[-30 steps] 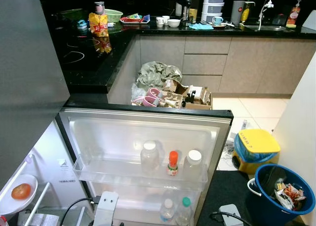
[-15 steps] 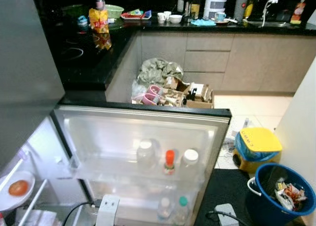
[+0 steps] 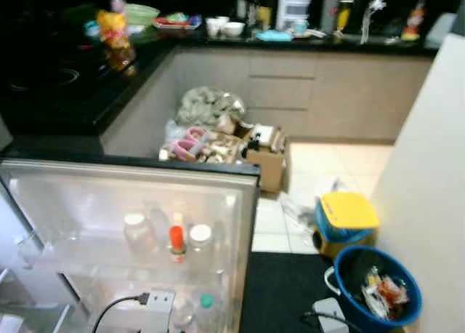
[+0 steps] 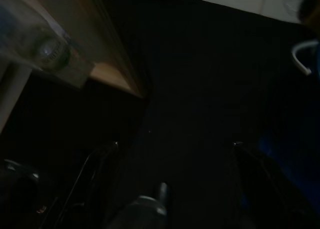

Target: Restocking fridge

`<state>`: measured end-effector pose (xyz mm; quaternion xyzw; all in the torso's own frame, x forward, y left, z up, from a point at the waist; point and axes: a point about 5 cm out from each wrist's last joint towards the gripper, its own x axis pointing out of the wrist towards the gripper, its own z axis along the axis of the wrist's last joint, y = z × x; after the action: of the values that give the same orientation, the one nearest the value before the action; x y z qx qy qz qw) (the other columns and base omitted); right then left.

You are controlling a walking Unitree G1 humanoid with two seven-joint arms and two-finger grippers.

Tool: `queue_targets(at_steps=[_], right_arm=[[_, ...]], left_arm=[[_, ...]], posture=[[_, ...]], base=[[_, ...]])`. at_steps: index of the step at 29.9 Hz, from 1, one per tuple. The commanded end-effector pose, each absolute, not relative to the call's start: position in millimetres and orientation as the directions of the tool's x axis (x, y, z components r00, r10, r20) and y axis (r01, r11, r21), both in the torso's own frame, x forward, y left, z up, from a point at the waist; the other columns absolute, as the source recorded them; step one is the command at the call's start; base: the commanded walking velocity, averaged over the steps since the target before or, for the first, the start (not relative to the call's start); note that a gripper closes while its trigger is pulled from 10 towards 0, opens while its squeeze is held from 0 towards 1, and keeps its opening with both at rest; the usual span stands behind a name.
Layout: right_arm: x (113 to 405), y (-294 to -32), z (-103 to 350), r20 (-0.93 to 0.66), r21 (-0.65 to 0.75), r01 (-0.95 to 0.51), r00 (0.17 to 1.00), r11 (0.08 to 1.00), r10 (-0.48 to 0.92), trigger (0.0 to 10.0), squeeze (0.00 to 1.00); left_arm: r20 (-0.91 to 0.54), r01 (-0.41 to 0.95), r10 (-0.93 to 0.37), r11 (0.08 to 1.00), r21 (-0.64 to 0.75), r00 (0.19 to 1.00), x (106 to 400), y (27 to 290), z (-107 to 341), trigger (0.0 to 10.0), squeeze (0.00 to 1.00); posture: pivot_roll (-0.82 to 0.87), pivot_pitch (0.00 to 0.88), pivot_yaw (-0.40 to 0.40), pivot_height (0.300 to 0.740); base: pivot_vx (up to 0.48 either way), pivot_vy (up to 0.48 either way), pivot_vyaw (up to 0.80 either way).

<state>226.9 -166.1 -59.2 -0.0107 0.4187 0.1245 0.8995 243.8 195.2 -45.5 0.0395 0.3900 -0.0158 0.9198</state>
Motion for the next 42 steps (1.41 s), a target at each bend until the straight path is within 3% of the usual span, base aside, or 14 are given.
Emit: queue_targets(at_steps=[1, 12, 33, 42], right_arm=[[224.6, -165.9, -60.6, -0.762, 0.084, -0.241, 0.61, 0.967, 0.218, 10.0, 0.0], [225.0, -166.2, -60.2, -0.763, 0.095, -0.25, 0.604, 0.964, 0.232, 10.0, 0.0], [226.0, -166.5, -59.9, -0.758, 0.115, -0.216, 0.612, 0.97, 0.226, 10.0, 0.0], [226.4, -165.8, -59.8, -0.757, 0.115, -0.218, 0.612, 0.969, 0.228, 10.0, 0.0]], left_arm=[[-0.737, 0.05, 0.012, 0.997, 0.062, 0.676, 237.1, 197.7, -50.2, 10.0, 0.0], [-0.736, 0.028, 0.034, 0.997, 0.072, 0.676, 234.8, 202.7, -51.0, 10.0, 0.0], [-0.729, -0.03, 0.092, 0.995, 0.098, 0.678, 235.8, 211.2, -49.4, 10.0, 0.0], [-0.733, 0.004, 0.092, 0.992, 0.128, 0.674, 236.1, 211.3, -49.3, 10.0, 0.0]], posture=[[-0.09, 0.093, -0.032, 0.74], [-0.08, 0.091, -0.034, 0.74], [-0.09, 0.083, -0.032, 0.74], [-0.09, 0.076, -0.034, 0.74]], base=[[0.0, -0.48, 0.79], [0.0, -0.48, 0.79], [0.0, 0.0, 0.04], [0.0, 0.337, 0.0]])
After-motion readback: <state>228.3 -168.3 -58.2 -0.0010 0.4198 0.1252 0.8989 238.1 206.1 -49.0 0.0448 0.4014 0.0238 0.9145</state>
